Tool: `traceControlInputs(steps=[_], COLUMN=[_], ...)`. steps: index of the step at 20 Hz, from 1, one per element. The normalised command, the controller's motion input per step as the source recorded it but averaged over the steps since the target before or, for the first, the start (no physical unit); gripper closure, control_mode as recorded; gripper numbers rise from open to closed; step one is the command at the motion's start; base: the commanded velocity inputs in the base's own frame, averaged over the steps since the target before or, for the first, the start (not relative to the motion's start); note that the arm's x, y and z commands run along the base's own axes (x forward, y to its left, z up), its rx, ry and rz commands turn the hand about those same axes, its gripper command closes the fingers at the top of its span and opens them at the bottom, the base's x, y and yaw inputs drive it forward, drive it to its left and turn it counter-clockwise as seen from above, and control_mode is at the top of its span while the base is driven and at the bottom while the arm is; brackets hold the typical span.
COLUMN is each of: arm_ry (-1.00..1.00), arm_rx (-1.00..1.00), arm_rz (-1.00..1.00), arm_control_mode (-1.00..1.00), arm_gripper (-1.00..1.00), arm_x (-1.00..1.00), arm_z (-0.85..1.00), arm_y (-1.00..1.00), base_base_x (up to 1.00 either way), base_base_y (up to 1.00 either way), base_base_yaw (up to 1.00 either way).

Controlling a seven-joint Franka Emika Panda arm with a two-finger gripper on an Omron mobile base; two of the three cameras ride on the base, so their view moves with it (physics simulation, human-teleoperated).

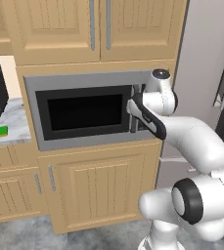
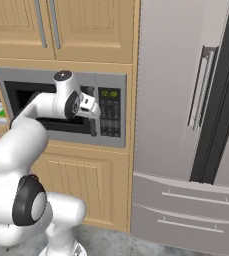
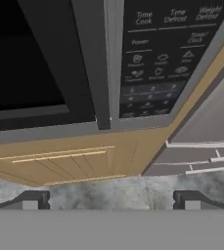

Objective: Place the sponge inside the microwave to prepare for sanitizing.

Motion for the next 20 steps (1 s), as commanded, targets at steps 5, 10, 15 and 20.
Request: traceControlInputs(steps=[5, 10, 15, 20], arm_ry=[-0.07, -0.08, -0.06, -0.17], arm_rx=[-0.05, 0.0, 0.0, 0.0], arm_rz=[0.0, 0.0, 0.0, 0.0], arm_control_mode=[-1.0, -1.0, -1.0, -1.0], arm_gripper=[-1.0, -1.0, -1.0, -1.0], arm_x=[0.03, 0.12, 0.24, 0.33], arm_z=[-0.33, -0.12, -0.18, -0.23], arm_y=[0.0, 0.0, 0.0, 0.0], base_base_x=[0.0, 0.0, 0.0, 0.0], base_base_y=[0.0, 0.0, 0.0, 0.0], base_base_yaw=[0.0, 0.0, 0.0, 0.0])
